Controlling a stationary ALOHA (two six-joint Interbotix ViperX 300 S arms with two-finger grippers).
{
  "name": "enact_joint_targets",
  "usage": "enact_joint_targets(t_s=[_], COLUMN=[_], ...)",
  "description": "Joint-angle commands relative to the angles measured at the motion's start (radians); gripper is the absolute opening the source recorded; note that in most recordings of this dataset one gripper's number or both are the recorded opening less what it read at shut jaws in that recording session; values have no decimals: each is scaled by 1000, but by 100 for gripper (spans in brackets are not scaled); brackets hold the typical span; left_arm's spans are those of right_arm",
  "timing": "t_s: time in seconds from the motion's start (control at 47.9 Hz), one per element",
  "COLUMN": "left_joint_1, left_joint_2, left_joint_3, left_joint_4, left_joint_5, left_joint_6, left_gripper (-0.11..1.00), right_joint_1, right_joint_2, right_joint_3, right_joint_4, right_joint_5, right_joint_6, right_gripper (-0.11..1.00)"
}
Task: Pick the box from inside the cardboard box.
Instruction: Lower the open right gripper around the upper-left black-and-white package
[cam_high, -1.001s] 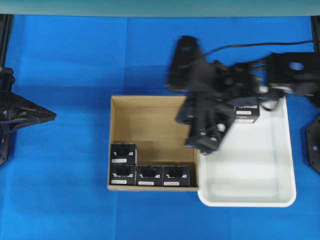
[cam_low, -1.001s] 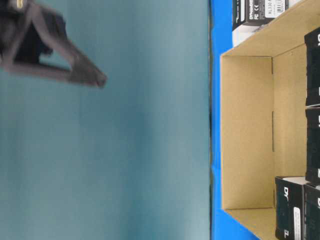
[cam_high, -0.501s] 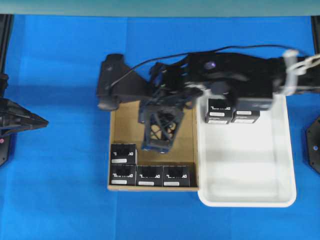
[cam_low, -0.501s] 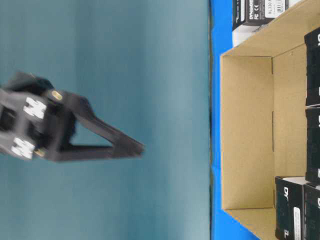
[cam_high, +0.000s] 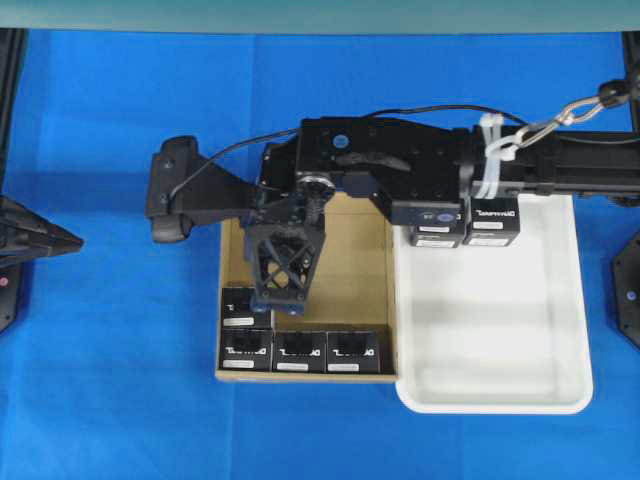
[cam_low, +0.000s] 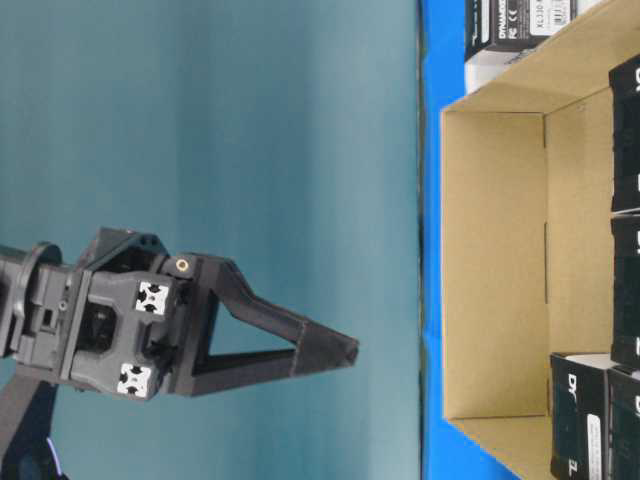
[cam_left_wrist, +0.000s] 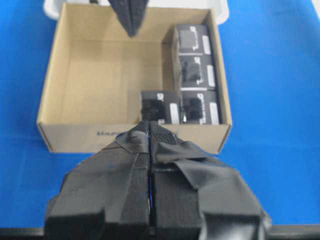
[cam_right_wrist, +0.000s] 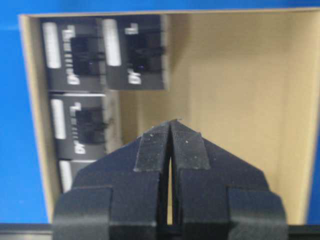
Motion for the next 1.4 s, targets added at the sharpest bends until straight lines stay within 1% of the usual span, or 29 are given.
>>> enact_joint_targets(t_s=[0.0, 0.042, 0.104, 0.292, 0.376, 0.459, 0.542, 0.605, 0.668, 0.709, 0.751, 0.772, 0.835, 0.876, 0.918, 0.981, 1.022, 1.106, 1.189, 1.377], left_joint_1=[3, 3, 3, 2, 2, 3, 3, 3, 2, 2, 2, 2, 2, 2, 2, 2, 2, 2, 2, 2], left_joint_2=[8, 8, 8, 8, 6, 6, 8, 6, 6, 3, 0, -2, -5, -6, -8, -6, -6, -5, -6, -5], left_joint_3=[-29, -28, -29, -28, -29, -29, -28, -29, -29, -31, -31, -31, -32, -32, -32, -32, -32, -32, -32, -32], left_joint_4=[3, 3, 3, 3, 3, 3, 3, 3, 3, 3, 3, 3, 3, 3, 3, 3, 3, 3, 3, 3], left_joint_5=[-5, -5, -5, -5, -5, -5, -5, -5, -5, -5, -5, -5, -5, -5, -5, -5, -5, -5, -5, -5], left_joint_6=[-2, -2, -2, -2, -2, -2, -2, -2, -2, -3, -3, -3, -3, -3, -2, -3, -2, -2, -2, -2], left_gripper=[-7, -7, -7, -7, -7, -7, -7, -7, -7, -7, -7, -7, -7, -7, -7, -7, -7, -7, -7, -7], right_joint_1=[-2, -3, -6, -11, -11, -11, -9, -11, -11, -12, -14, -14, -14, -14, -14, -14, -14, -15, -15, -17], right_joint_2=[20, 28, 38, 67, 81, 92, 100, 103, 109, 112, 114, 115, 118, 121, 123, 127, 132, 143, 152, 179], right_joint_3=[-8, -9, -9, -29, -43, -55, -66, -74, -77, -77, -75, -72, -69, -69, -72, -69, -67, -67, -67, -66], right_joint_4=[61, 80, 94, 107, 123, 149, 164, 169, 189, 206, 215, 218, 216, 216, 218, 216, 216, 204, 181, 170], right_joint_5=[-3, -5, -5, -5, -6, -12, -25, -29, -23, -23, -23, -28, -31, -35, -37, -38, -38, -43, -55, -77], right_joint_6=[-20, -31, -43, -52, -52, -61, -75, -77, -75, -75, -75, -75, -80, -81, -81, -80, -80, -74, -66, -37], right_gripper=[4, 4, 4, 4, 4, 5, 8, 13, 21, 31, 43, 50, 69, 80, 89, 98, 100, 99, 100, 100])
